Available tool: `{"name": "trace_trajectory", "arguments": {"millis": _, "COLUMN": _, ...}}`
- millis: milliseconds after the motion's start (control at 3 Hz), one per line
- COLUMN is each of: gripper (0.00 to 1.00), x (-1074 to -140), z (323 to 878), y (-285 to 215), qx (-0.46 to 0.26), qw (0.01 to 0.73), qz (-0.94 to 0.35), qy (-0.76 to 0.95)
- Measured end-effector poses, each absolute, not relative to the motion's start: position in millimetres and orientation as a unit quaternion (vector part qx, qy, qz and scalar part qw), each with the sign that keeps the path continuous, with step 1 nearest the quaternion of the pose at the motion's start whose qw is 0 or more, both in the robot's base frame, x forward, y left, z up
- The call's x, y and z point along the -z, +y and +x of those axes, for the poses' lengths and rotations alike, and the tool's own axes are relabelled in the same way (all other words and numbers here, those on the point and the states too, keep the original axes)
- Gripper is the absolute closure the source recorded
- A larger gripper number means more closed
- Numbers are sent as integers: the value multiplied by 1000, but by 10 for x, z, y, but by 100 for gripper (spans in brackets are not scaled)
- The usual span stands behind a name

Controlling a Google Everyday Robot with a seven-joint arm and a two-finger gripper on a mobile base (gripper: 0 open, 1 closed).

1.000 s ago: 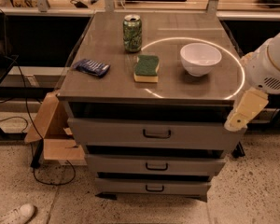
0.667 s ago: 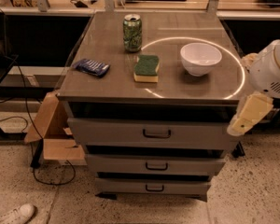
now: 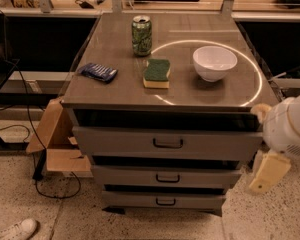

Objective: Open middle drawer

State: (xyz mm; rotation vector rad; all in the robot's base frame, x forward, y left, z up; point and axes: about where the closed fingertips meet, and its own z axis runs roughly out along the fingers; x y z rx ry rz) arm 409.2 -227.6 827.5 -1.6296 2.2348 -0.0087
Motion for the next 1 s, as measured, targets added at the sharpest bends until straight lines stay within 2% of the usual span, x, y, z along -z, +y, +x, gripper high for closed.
{"name": "trace_trajectory", "arguments": {"millis": 333, "gripper": 0, "x": -7927, "z": 3872, "y": -2239, "qx": -16, "qw": 149, "qz": -584, "qy": 797}}
{"name": "trace_trajectory", "arguments": {"millis": 1000, "gripper": 0, "x": -7791, "z": 3661, "y": -2126, "qx": -17, "qw": 149, "qz": -595, "qy": 789}}
